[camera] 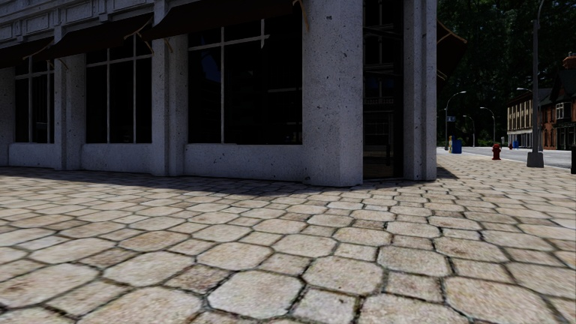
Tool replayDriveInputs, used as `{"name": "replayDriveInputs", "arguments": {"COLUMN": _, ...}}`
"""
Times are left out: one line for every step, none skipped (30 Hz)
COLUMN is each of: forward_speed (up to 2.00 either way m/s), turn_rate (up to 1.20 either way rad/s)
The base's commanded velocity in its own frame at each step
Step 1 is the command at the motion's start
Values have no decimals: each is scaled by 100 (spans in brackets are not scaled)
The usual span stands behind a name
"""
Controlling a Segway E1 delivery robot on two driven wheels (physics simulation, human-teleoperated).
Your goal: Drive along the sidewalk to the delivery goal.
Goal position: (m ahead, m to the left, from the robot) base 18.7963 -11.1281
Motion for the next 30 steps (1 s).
{"name": "replayDriveInputs", "arguments": {"forward_speed": 0, "turn_rate": 0}}
{"name": "replayDriveInputs", "arguments": {"forward_speed": 0, "turn_rate": 0}}
{"name": "replayDriveInputs", "arguments": {"forward_speed": 0, "turn_rate": 0}}
{"name": "replayDriveInputs", "arguments": {"forward_speed": 0, "turn_rate": 0}}
{"name": "replayDriveInputs", "arguments": {"forward_speed": 0, "turn_rate": 0}}
{"name": "replayDriveInputs", "arguments": {"forward_speed": 0, "turn_rate": 0}}
{"name": "replayDriveInputs", "arguments": {"forward_speed": 0, "turn_rate": 0}}
{"name": "replayDriveInputs", "arguments": {"forward_speed": 0, "turn_rate": 0}}
{"name": "replayDriveInputs", "arguments": {"forward_speed": 0, "turn_rate": 0}}
{"name": "replayDriveInputs", "arguments": {"forward_speed": 0, "turn_rate": 0}}
{"name": "replayDriveInputs", "arguments": {"forward_speed": 0, "turn_rate": 0}}
{"name": "replayDriveInputs", "arguments": {"forward_speed": 0, "turn_rate": 0}}
{"name": "replayDriveInputs", "arguments": {"forward_speed": 0, "turn_rate": 0}}
{"name": "replayDriveInputs", "arguments": {"forward_speed": 0, "turn_rate": 0}}
{"name": "replayDriveInputs", "arguments": {"forward_speed": 0, "turn_rate": 0}}
{"name": "replayDriveInputs", "arguments": {"forward_speed": 0, "turn_rate": 0}}
{"name": "replayDriveInputs", "arguments": {"forward_speed": 0, "turn_rate": 0}}
{"name": "replayDriveInputs", "arguments": {"forward_speed": 0, "turn_rate": 0}}
{"name": "replayDriveInputs", "arguments": {"forward_speed": 0, "turn_rate": 0}}
{"name": "replayDriveInputs", "arguments": {"forward_speed": 0, "turn_rate": 0}}
{"name": "replayDriveInputs", "arguments": {"forward_speed": 0, "turn_rate": 0}}
{"name": "replayDriveInputs", "arguments": {"forward_speed": 0, "turn_rate": 0}}
{"name": "replayDriveInputs", "arguments": {"forward_speed": 0, "turn_rate": 0}}
{"name": "replayDriveInputs", "arguments": {"forward_speed": 0, "turn_rate": 0}}
{"name": "replayDriveInputs", "arguments": {"forward_speed": 0, "turn_rate": 0}}
{"name": "replayDriveInputs", "arguments": {"forward_speed": 0, "turn_rate": 0}}
{"name": "replayDriveInputs", "arguments": {"forward_speed": 0, "turn_rate": 0}}
{"name": "replayDriveInputs", "arguments": {"forward_speed": 0, "turn_rate": 0}}
{"name": "replayDriveInputs", "arguments": {"forward_speed": 0, "turn_rate": 0}}
{"name": "replayDriveInputs", "arguments": {"forward_speed": 0, "turn_rate": 0}}
